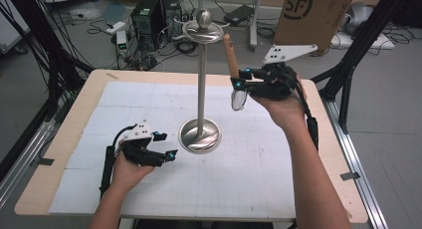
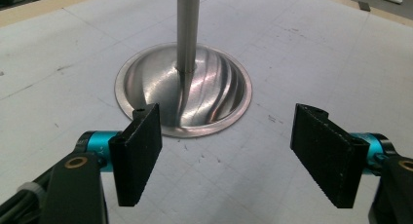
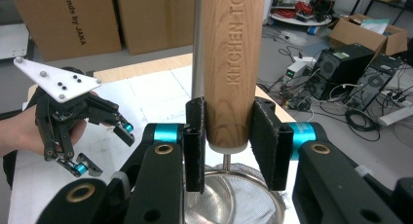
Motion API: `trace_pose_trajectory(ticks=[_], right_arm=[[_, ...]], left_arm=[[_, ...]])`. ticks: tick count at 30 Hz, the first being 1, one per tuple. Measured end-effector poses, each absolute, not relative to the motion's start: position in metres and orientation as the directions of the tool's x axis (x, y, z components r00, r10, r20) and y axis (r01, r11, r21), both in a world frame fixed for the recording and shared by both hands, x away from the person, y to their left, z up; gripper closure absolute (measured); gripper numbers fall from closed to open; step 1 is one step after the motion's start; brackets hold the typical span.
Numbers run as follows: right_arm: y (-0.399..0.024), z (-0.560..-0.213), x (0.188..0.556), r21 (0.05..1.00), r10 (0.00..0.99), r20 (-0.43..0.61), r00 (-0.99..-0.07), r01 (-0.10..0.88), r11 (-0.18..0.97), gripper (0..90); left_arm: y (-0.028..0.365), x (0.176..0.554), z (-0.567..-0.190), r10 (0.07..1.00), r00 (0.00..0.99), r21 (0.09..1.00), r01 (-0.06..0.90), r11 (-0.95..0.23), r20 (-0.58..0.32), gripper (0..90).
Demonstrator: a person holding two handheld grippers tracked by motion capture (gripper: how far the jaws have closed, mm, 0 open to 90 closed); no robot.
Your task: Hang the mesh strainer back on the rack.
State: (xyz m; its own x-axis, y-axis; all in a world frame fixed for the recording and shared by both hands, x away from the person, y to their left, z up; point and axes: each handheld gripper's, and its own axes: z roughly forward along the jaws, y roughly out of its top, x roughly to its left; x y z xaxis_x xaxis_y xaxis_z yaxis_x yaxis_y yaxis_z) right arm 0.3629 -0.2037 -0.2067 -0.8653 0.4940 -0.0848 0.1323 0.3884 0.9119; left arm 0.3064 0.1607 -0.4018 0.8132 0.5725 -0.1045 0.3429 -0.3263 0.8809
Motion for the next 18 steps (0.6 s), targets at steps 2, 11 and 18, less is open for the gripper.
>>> trace_pose_trajectory(ticks=[2,11,18], right_arm=[[-0.2019,-0.2074,0.3639,0.911,0.485,-0.099,-0.869,0.117,0.395,68.2],[-0.2017,-0.2066,0.3608,0.917,0.488,-0.102,-0.867,0.108,0.383,58.3],[-0.2053,-0.2116,0.3562,0.917,0.487,-0.094,-0.868,0.115,0.382,55.2]], left_arm=[[0.1612,0.3062,-0.4012,0.573,0.813,0.882,0.34,-0.327,-0.101,27.9],[0.1605,0.3064,-0.4017,0.572,0.814,0.881,0.341,-0.328,-0.102,27.9],[0.16,0.306,-0.4016,0.567,0.816,0.884,0.341,-0.319,-0.11,27.9]])
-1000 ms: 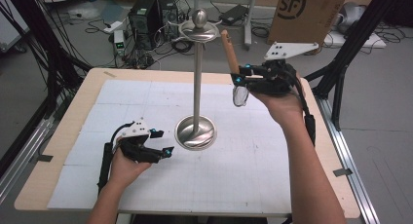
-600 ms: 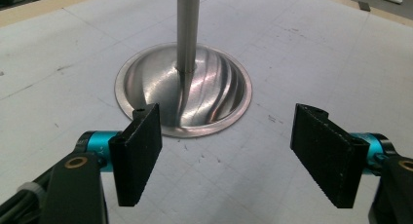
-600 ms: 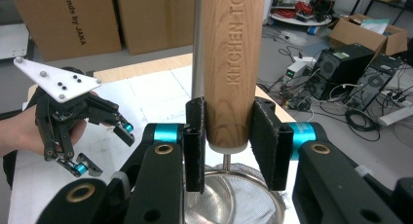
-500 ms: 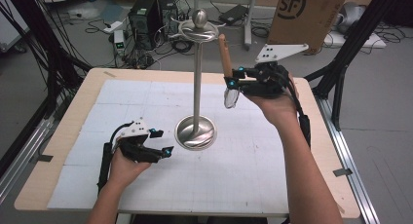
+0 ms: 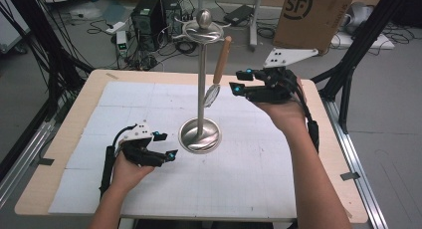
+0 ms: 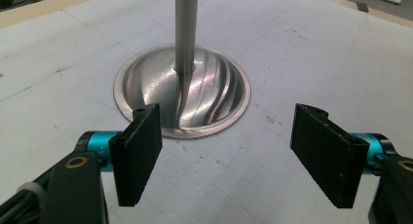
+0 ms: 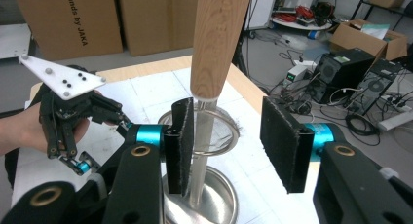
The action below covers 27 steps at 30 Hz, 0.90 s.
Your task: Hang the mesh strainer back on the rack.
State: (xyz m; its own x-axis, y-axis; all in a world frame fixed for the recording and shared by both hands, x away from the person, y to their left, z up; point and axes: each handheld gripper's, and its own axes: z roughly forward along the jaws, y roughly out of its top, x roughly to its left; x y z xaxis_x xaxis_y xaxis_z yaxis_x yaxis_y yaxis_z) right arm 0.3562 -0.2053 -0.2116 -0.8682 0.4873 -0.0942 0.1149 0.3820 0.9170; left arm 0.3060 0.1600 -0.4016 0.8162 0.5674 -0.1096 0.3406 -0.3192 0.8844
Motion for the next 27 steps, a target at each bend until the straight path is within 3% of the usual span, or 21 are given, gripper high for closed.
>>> trace_pose_trajectory(ticks=[27], right_arm=[[-0.219,-0.265,0.333,0.918,0.512,-0.031,-0.859,0.178,0.355,41.9]], left_arm=[[0.159,0.306,-0.402,0.562,0.819,0.881,0.342,-0.326,-0.11,27.9]])
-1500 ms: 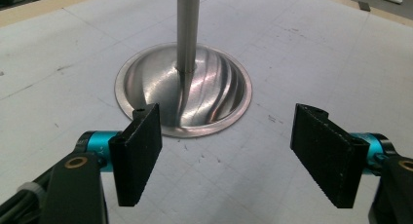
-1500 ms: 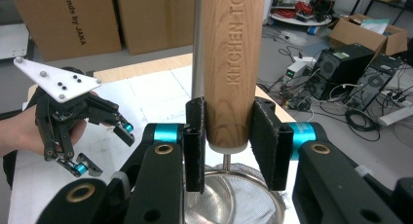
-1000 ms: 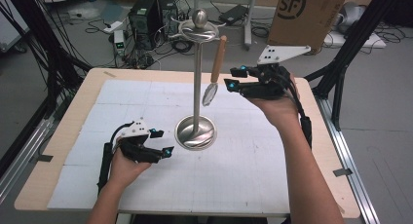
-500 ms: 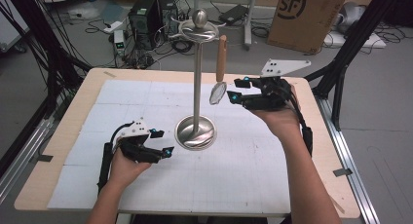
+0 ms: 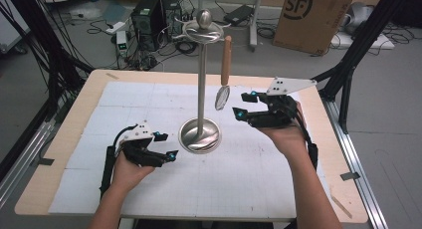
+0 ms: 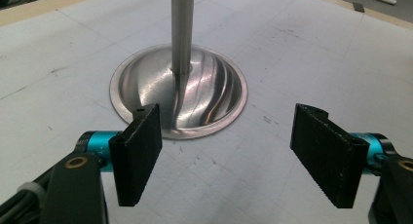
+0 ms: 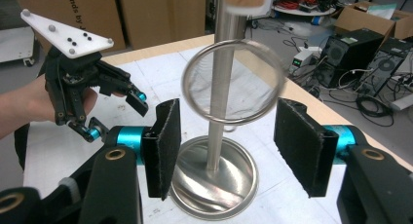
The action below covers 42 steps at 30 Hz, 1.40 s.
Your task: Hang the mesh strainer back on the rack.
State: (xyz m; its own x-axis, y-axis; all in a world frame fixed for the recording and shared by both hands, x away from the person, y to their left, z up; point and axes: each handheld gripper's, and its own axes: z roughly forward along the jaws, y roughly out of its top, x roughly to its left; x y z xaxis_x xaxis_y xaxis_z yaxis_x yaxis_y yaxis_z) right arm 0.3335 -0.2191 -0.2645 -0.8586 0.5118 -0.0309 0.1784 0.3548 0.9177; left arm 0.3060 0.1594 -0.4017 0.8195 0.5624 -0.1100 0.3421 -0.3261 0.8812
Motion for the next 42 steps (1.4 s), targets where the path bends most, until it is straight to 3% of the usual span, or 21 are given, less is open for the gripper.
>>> trace_pose_trajectory(ticks=[42], right_arm=[[-0.24,-0.354,0.308,0.882,0.583,0.082,-0.808,0.331,0.335,30.4]], left_arm=[[0.159,0.304,-0.399,0.553,0.826,0.888,0.331,-0.319,-0.109,27.8]])
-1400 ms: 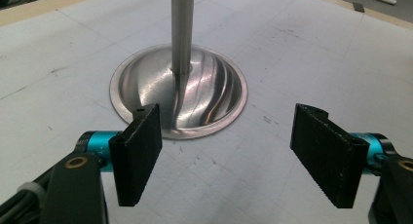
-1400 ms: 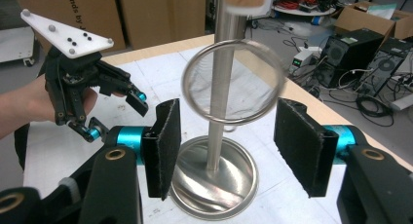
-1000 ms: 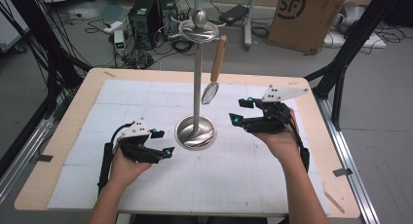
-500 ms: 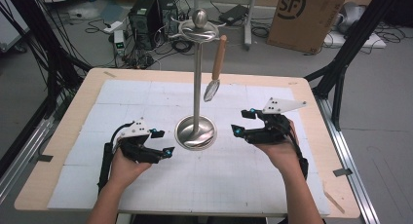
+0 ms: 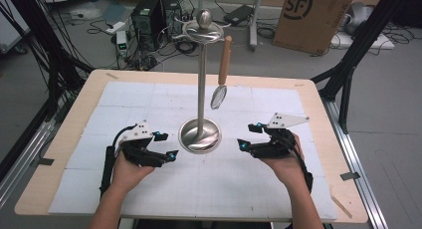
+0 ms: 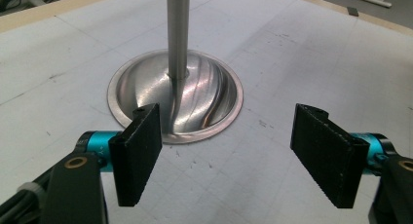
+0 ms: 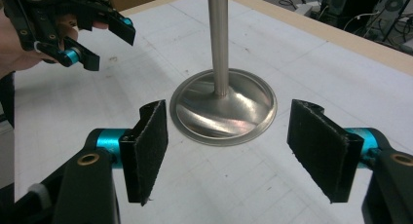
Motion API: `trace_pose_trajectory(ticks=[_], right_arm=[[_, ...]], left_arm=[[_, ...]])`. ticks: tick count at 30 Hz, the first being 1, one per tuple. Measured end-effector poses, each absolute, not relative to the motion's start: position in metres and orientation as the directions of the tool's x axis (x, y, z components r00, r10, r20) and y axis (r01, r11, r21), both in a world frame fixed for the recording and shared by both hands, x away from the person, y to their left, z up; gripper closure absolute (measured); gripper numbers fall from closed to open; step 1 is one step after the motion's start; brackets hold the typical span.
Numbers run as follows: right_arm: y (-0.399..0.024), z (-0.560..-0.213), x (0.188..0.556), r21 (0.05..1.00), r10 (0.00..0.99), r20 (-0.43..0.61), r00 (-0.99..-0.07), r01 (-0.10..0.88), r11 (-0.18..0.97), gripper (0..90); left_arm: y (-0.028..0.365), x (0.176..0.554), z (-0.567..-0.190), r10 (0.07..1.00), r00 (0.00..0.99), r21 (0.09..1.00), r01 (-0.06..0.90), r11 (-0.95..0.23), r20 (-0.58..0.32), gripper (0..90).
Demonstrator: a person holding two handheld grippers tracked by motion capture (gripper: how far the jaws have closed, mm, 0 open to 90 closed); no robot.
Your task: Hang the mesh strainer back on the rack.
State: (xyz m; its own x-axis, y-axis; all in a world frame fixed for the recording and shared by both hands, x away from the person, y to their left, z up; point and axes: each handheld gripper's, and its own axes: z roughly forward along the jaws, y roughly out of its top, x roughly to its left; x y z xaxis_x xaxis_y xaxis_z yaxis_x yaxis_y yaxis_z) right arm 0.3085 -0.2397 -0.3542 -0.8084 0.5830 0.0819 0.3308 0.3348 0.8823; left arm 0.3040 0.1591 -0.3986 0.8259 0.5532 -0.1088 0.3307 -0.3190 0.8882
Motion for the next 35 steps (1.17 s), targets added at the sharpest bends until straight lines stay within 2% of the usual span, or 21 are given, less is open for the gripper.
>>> trace_pose_trajectory(ticks=[21,27,35], right_arm=[[-0.246,-0.384,0.302,0.861,0.609,0.115,-0.785,0.384,0.333,24.7],[-0.246,-0.391,0.303,0.833,0.61,0.149,-0.778,0.432,0.347,22.2],[-0.244,-0.391,0.303,0.835,0.612,0.133,-0.78,0.421,0.354,22.0]], left_arm=[[0.159,0.304,-0.399,0.553,0.826,0.888,0.331,-0.321,-0.108,27.8],[0.158,0.304,-0.399,0.555,0.825,0.888,0.332,-0.319,-0.11,27.8],[0.159,0.304,-0.398,0.553,0.826,0.889,0.33,-0.319,-0.108,27.8]])
